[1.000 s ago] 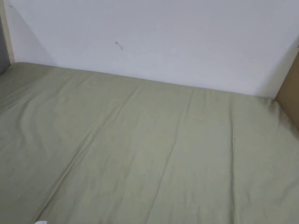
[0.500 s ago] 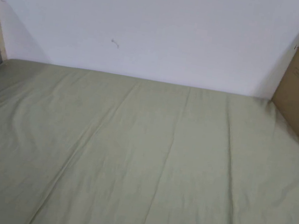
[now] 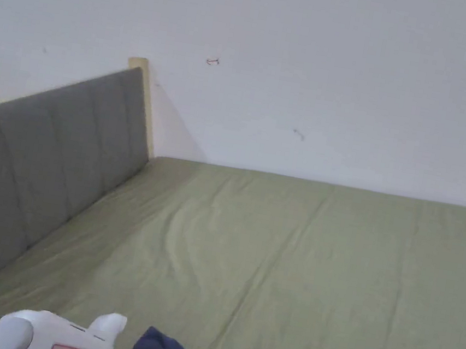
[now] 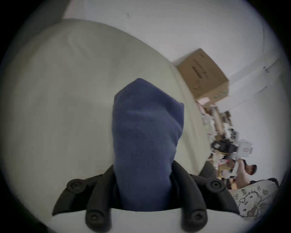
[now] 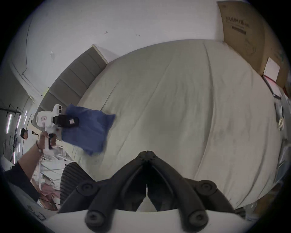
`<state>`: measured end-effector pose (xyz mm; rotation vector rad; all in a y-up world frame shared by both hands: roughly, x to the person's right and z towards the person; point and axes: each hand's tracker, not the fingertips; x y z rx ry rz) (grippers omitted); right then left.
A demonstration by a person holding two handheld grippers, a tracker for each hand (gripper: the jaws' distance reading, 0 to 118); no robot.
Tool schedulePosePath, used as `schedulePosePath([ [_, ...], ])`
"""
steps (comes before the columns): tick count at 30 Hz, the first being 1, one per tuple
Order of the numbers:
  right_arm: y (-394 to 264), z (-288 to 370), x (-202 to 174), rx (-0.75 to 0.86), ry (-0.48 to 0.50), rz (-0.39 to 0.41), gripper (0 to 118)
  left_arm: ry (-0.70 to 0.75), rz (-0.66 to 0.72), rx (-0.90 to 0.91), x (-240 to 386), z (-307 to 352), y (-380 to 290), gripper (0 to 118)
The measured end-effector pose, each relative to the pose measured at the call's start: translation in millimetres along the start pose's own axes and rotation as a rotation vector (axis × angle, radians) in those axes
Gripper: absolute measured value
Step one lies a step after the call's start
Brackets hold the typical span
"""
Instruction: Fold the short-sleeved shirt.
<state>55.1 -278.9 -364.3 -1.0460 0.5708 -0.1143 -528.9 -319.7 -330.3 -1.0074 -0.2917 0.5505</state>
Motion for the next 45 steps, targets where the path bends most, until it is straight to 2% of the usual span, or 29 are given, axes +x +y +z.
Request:
schedulePosePath([
  [2,2.1,1.0,-5.0,0.0,-0.013,0.0,0,0.085,0.048,-0.004,-29.9,29.9,10.7,22],
  [6,10.7,-1.6,-12.6,-0.015,-0.044,0.004,0,0.385,0.003,-0.025,-79.7,70.0,31.1,23],
  [7,13.1,-2.9,-14.8,-0.02,-0.059,0.011,0,0.451,-0.009,-0.034,-89.0,75.3,34.0,27],
  [9,18.5,-4.0,-21.8,-0.023,-0.079,0.024,0,0.588,-0.03,-0.056,-102.8,82.3,36.1,55],
  [10,20.5,-4.2,-24.3,-0.021,-0.083,0.026,0,0.668,-0.05,-0.072,-108.1,84.4,37.3,64],
  [11,22.7,-4.6,-26.5,-0.019,-0.084,0.026,0,0.748,-0.072,-0.089,-114.0,88.7,37.4,64],
  [12,24.9,-4.7,-28.4,-0.016,-0.08,0.025,0,0.813,-0.099,-0.113,-121.1,91.8,35.9,92],
  [13,27.3,-4.1,-31.8,-0.013,-0.074,0.024,0,0.857,-0.11,-0.12,-125.5,97.8,35.1,115],
  [14,28.8,-4.5,-33.9,-0.009,-0.068,0.023,0,0.876,-0.124,-0.107,-125.8,106.8,35.4,118],
  [20,31.1,-9.2,-41.6,-0.008,-0.06,0.047,0,0.856,-0.123,-0.027,-104.6,135.9,26.0,116],
  [23,30.8,-7.2,-40.0,-0.002,-0.056,0.051,0,0.717,-0.094,0.039,-71.1,121.2,18.0,116],
  [25,31.1,-4.0,-37.2,0.004,-0.054,0.048,0,0.601,-0.079,0.027,-40.5,95.0,9.0,112],
  [26,31.2,-2.3,-35.6,0.008,-0.053,0.043,0,0.564,-0.073,0.012,-25.2,80.8,5.1,94],
  [27,31.2,-0.7,-34.2,0.011,-0.05,0.036,0,0.533,-0.073,-0.002,-8.8,65.8,1.0,62],
  [28,31.5,0.6,-32.8,0.012,-0.047,0.028,0,0.509,-0.069,-0.01,10.9,47.5,-2.5,22],
  [29,32.1,2.0,-29.8,0.007,-0.04,0.021,0,0.489,-0.058,-0.019,25.5,32.1,-5.3,0],
  [31,32.5,5.0,-26.0,-0.002,-0.037,0.016,0,0.457,-0.08,0.014,61.7,4.1,-11.8,0],
  [33,33.1,9.8,-21.1,-0.005,-0.064,0.009,0,0.357,-0.149,0.101,103.3,-15.8,-13.7,0],
  [36,34.6,28.1,-15.2,0.071,-0.101,0.014,0,0.303,-0.207,0.335,175.0,-26.6,-14.0,0],
  [39,38.1,61.4,-14.9,0.293,-0.125,0.053,0,0.245,-0.268,0.553,234.3,-25.5,-15.2,0],
  [45,33.6,110.6,-9.0,0.858,-0.23,0.173,0,0.342,-0.404,0.933,314.8,-16.6,-33.8,0],
])
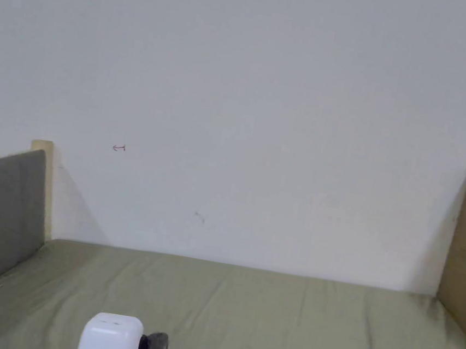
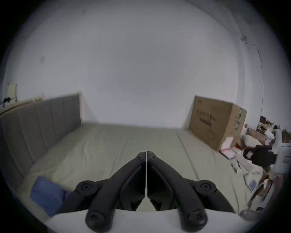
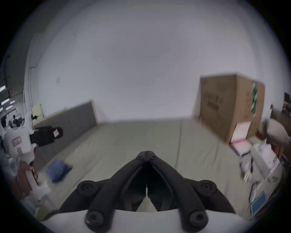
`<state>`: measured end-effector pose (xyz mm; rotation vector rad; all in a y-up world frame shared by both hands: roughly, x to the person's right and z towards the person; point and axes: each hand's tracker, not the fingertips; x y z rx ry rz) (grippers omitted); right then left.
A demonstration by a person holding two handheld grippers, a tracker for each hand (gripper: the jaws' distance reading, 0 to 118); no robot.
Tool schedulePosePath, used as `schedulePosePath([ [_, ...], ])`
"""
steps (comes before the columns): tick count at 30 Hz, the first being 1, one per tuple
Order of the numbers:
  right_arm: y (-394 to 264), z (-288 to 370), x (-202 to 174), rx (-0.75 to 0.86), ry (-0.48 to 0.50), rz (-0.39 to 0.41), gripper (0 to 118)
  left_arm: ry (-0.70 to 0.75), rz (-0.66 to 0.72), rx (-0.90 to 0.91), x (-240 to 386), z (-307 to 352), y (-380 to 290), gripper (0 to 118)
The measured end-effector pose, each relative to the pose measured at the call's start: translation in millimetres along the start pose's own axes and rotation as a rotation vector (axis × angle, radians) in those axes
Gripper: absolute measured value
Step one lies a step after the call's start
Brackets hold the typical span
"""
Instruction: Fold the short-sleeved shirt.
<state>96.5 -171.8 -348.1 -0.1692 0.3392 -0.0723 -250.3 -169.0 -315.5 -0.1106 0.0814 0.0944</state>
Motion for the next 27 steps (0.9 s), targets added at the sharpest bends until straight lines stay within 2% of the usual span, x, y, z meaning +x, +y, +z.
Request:
schedulePosePath([
  [4,5.7,13.7,-3.7,0.191,-0.041,0.006,0,0.032,-0.049,0.166,19.3,27.7,1.2,0],
  [7,7.3,13.4,-4.7,0.198,-0.043,0.008,0,0.072,-0.15,0.22,31.2,38.8,4.5,0],
  [9,9.3,10.4,-10.3,0.192,-0.042,0.022,0,0.068,-0.158,0.238,35.1,45.7,6.1,0],
  [10,8.6,9.5,-10.7,0.185,-0.04,0.027,5,0.067,-0.151,0.239,36.1,49.0,6.7,1],
  [11,7.5,9.4,-11.3,0.178,-0.041,0.03,26,0.064,-0.147,0.245,34.8,51.1,6.6,3],
  [13,4.7,10.4,-16.6,0.172,-0.046,0.04,58,0.066,-0.139,0.248,34.7,55.0,7.1,22],
  [16,2.3,12.9,-22.8,0.172,-0.084,0.067,95,0.052,-0.11,0.233,30.2,56.9,7.6,61],
  [17,1.5,13.0,-24.6,0.167,-0.093,0.074,103,0.048,-0.102,0.229,29.5,56.5,7.2,77],
  [20,-0.2,14.8,-27.7,0.169,-0.096,0.072,115,0.056,-0.098,0.217,30.9,57.9,6.9,111],
  [22,-1.9,15.3,-29.8,0.163,-0.1,0.073,117,0.067,-0.095,0.213,30.8,57.7,6.3,118],
  [27,-1.2,17.5,-32.0,0.159,-0.113,0.072,118,0.04,-0.082,0.187,30.4,59.4,4.1,118],
])
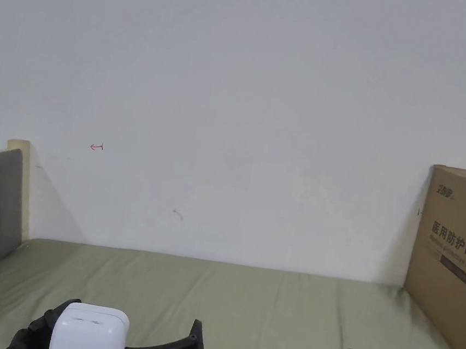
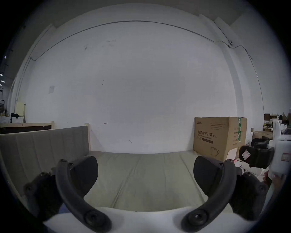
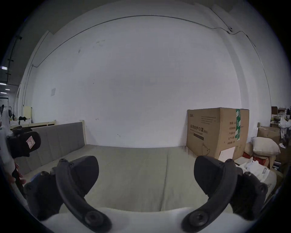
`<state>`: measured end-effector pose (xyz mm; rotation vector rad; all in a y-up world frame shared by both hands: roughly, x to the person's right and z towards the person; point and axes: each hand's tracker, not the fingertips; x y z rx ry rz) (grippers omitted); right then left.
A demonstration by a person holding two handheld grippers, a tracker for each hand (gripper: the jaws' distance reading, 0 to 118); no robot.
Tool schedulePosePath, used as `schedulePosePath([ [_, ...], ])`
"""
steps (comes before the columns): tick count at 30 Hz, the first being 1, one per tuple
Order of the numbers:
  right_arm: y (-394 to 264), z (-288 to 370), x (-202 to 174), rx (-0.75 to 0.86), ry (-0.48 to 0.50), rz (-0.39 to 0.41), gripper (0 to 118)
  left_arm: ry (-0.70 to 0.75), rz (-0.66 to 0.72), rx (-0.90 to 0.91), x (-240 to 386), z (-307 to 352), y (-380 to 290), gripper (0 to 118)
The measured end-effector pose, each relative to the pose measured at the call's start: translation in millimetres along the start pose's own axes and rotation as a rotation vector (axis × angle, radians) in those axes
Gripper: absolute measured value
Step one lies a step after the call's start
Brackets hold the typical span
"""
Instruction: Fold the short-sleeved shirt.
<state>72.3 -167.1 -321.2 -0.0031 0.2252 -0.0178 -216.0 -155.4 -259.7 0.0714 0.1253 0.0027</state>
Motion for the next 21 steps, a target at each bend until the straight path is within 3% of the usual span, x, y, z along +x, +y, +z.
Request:
schedulePosePath([
  [21,6.5,-0.6,-20.3,-0.013,0.049,0.068,118,0.009,0.028,-0.067,-4.4,-3.3,3.0,118],
])
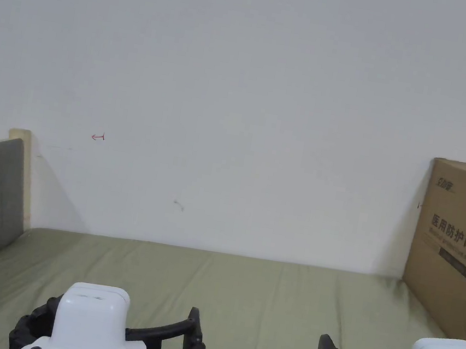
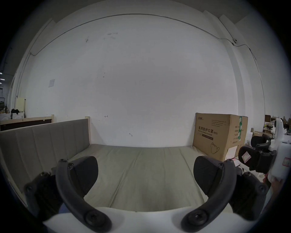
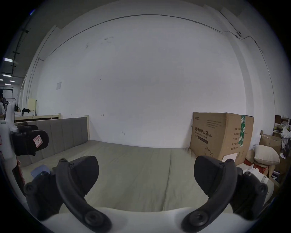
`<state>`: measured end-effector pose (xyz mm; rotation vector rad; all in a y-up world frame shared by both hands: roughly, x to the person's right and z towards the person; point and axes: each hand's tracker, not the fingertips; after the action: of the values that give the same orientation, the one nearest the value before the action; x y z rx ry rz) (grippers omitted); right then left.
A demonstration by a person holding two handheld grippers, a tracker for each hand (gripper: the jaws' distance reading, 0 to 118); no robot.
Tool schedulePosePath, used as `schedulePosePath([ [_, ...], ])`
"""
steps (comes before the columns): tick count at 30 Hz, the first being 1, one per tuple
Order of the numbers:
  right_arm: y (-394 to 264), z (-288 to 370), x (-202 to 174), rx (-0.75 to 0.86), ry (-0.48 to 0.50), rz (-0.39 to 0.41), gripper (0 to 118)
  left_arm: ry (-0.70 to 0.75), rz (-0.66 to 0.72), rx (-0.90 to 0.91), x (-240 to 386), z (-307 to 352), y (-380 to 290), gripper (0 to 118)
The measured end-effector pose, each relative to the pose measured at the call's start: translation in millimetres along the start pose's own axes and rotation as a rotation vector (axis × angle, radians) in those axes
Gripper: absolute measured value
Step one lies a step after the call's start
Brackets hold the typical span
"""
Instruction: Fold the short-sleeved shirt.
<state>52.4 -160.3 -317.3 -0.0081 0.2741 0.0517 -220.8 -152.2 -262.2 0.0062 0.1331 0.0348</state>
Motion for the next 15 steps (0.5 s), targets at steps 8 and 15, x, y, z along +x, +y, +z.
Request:
schedulePosePath([
  [8,-0.2,-2.9,-2.5,-0.016,0.009,-0.005,118,-0.03,0.028,0.003,-1.6,2.0,3.2,118],
  [15,-3.3,-4.7,-0.2,-0.037,0.004,-0.043,118,0.041,0.045,-0.042,1.2,-3.4,1.7,118],
])
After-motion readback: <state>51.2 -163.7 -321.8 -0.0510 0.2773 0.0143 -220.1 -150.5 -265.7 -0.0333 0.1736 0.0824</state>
